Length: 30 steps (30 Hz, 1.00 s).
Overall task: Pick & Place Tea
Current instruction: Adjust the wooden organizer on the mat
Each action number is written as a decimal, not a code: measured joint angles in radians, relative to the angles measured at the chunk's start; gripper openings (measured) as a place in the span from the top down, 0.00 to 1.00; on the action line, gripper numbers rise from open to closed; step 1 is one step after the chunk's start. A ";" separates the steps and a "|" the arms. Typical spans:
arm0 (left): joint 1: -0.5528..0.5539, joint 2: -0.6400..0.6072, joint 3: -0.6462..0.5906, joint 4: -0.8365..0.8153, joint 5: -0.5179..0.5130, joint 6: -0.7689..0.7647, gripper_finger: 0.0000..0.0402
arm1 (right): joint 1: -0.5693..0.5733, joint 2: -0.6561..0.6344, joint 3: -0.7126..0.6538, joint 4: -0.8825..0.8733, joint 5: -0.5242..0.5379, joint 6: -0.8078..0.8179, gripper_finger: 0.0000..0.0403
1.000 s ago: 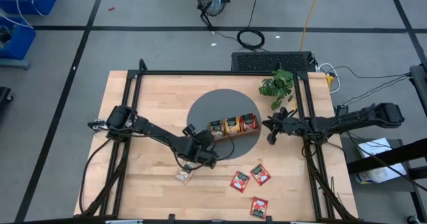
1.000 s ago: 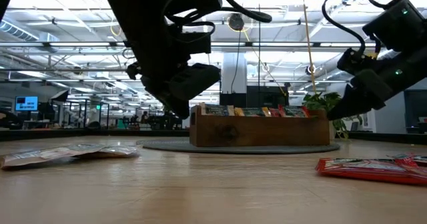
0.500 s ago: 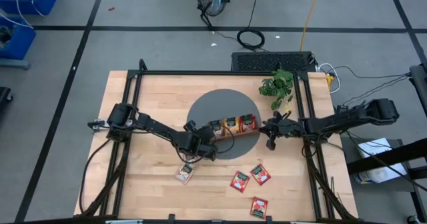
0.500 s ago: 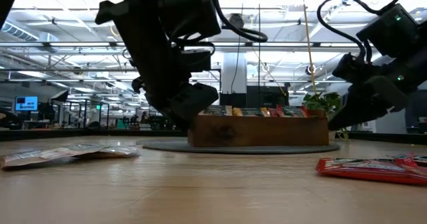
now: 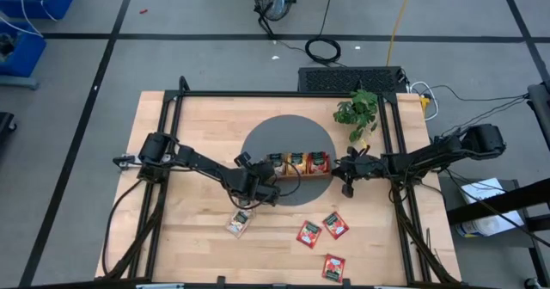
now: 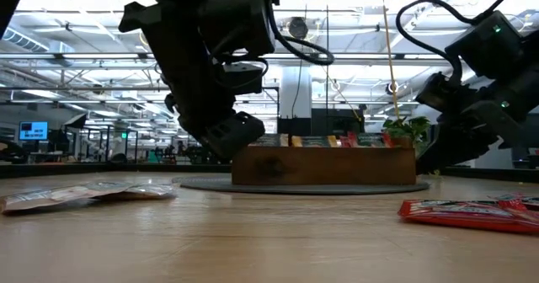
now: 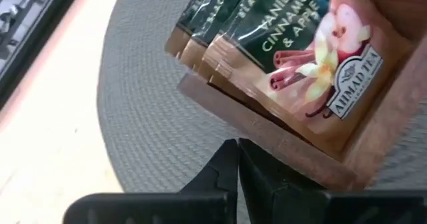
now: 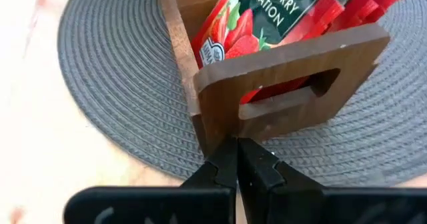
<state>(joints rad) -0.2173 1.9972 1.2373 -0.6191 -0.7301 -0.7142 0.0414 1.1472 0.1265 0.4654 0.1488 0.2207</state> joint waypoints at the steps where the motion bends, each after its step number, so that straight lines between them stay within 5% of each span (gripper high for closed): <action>1: 0.000 0.000 0.000 -0.008 -0.001 -0.003 0.95 | 0.000 0.000 0.001 0.002 0.000 0.000 1.00; 15: -0.089 -0.090 0.002 -0.027 0.016 -0.008 0.94 | 0.000 -0.044 0.002 -0.007 0.030 0.010 1.00; 22: -0.205 -0.137 0.003 -0.025 0.027 -0.024 0.99 | 0.120 -0.044 0.003 -0.024 0.041 0.094 1.00; 30: -0.269 -0.136 0.003 0.002 -0.003 -0.028 0.94 | 0.239 -0.044 0.003 0.046 0.217 0.132 1.00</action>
<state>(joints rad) -0.4867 1.8616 1.2404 -0.6174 -0.7332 -0.7418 0.2807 1.1030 0.1299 0.5117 0.3657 0.3526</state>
